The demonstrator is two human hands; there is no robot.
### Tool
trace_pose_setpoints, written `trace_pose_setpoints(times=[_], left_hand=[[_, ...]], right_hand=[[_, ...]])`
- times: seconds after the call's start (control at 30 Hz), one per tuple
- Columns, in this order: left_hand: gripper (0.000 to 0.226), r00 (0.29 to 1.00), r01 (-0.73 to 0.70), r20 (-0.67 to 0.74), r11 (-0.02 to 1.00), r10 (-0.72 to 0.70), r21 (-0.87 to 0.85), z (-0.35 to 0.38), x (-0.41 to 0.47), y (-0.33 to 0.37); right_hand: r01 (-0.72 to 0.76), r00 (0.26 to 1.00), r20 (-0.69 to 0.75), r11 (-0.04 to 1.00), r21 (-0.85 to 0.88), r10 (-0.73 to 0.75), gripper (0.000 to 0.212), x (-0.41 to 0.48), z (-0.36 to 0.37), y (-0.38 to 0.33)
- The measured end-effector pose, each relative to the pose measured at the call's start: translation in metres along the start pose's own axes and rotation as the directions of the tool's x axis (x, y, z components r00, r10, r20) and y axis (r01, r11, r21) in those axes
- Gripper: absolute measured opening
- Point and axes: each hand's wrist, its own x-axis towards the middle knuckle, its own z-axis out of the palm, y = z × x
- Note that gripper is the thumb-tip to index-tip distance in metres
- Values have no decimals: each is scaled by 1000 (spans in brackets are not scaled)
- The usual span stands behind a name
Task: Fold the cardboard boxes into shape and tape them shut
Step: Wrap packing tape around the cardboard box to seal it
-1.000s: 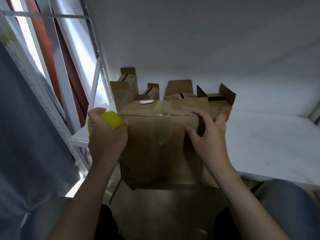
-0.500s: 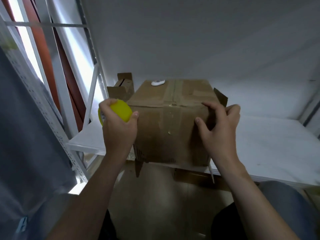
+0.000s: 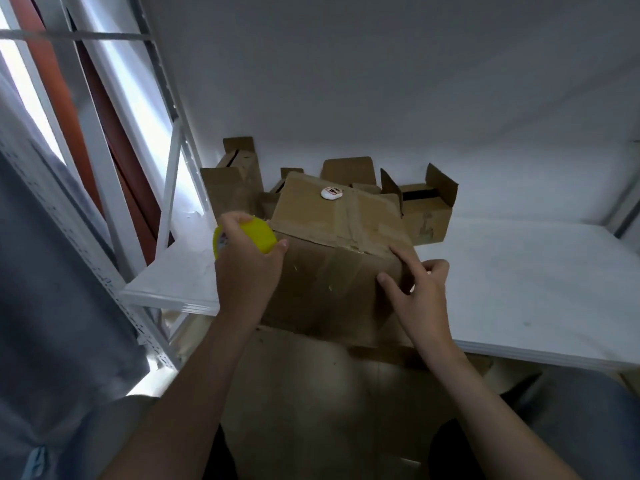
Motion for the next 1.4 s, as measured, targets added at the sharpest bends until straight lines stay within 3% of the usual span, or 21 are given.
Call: trace_pose_setpoints(times=[0.27, 0.67, 0.73, 0.8, 0.87, 0.93, 1.0, 1.13, 1.2, 1.3, 1.4], left_hand=[[66, 948, 305, 104, 952, -301, -18, 6, 7, -63], [49, 920, 392, 63, 915, -387, -98, -26, 2, -72], [36, 949, 305, 105, 949, -297, -78, -45, -10, -68], [26, 953, 267, 176, 957, -245, -113, -60, -22, -58], [25, 927, 319, 268, 929, -264, -189, -66, -32, -42], [27, 864, 442, 398, 842, -308, -308, -62, -41, -24], [29, 798, 549, 502, 744, -333, -380, -56, -48, -6], [27, 789, 598, 495, 637, -364, -486, -48, -58, 7], [23, 844, 515, 404, 741, -352, -431, -42, -62, 5], [7, 928, 278, 301, 947, -221, -163, -34, -60, 6], [11, 928, 214, 334, 969, -163, -124, -29, -53, 5]], right_hand=[[68, 997, 30, 985, -160, -64, 41, 15, 25, -16], [162, 987, 72, 900, -405, -145, 56, 15, 23, -19], [209, 977, 42, 909, -359, -208, 56, 7, 17, -25], [285, 958, 40, 935, -209, -283, 44, -2, 11, -39], [301, 938, 183, 954, -2, -296, 39, -18, 10, -59], [223, 890, 370, 963, 155, -265, 60, -35, 17, -78], [196, 861, 435, 961, 194, -263, 84, -48, 27, -87], [188, 892, 359, 948, 257, -274, 77, -49, 28, -82], [233, 890, 346, 949, 213, -296, 67, -48, 25, -78], [295, 873, 332, 929, 223, -357, 58, -47, 22, -80], [496, 760, 358, 840, 220, -543, 52, -41, 13, -79]])
